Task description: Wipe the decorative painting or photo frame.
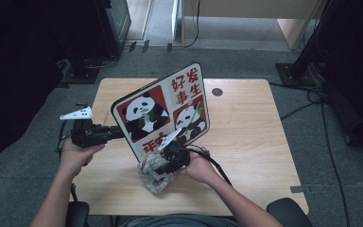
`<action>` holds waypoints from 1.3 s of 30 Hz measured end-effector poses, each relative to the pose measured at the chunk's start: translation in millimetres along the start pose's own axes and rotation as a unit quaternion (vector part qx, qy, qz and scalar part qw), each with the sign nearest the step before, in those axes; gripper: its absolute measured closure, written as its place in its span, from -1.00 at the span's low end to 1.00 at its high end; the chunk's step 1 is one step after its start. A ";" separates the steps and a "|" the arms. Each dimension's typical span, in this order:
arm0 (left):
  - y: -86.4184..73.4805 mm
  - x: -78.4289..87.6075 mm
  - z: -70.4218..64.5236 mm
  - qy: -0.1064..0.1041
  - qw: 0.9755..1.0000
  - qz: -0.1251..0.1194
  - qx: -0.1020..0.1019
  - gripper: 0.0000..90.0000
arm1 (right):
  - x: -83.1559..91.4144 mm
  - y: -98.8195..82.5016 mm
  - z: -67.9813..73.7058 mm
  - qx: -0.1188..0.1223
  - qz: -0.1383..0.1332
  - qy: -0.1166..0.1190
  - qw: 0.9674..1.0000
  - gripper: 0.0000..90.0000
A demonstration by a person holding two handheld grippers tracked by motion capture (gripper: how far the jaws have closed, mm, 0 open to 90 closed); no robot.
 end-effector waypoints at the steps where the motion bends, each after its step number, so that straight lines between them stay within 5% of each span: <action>1: 0.0 -0.1 0.2 0.001 1.000 0.000 0.001 0.51 | 1.0 0.4 0.7 -0.005 -0.001 0.005 1.000 0.41; 10: -0.9 2.2 3.2 0.011 1.000 0.002 -0.001 0.36 | 15.5 11.1 14.3 -0.001 -0.011 0.012 1.000 0.42; 21: -6.8 7.8 12.6 0.031 0.999 0.002 -0.014 0.09 | 40.9 51.9 45.8 0.021 -0.035 0.021 0.999 0.42; 39: -17.3 18.7 30.1 0.042 0.999 0.001 -0.001 -0.09 | 67.0 118.5 78.0 0.047 -0.065 0.025 0.996 0.42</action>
Point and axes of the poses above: each handheld gripper's, and its own axes: x roughly backward along the jaws, y roughly out of its top, z roughly to its left, the point moved 5 cm from there along -x, roughly forward along the jaws, and after that the axes turned 7 degrees about -x, right-handed, at the moved point
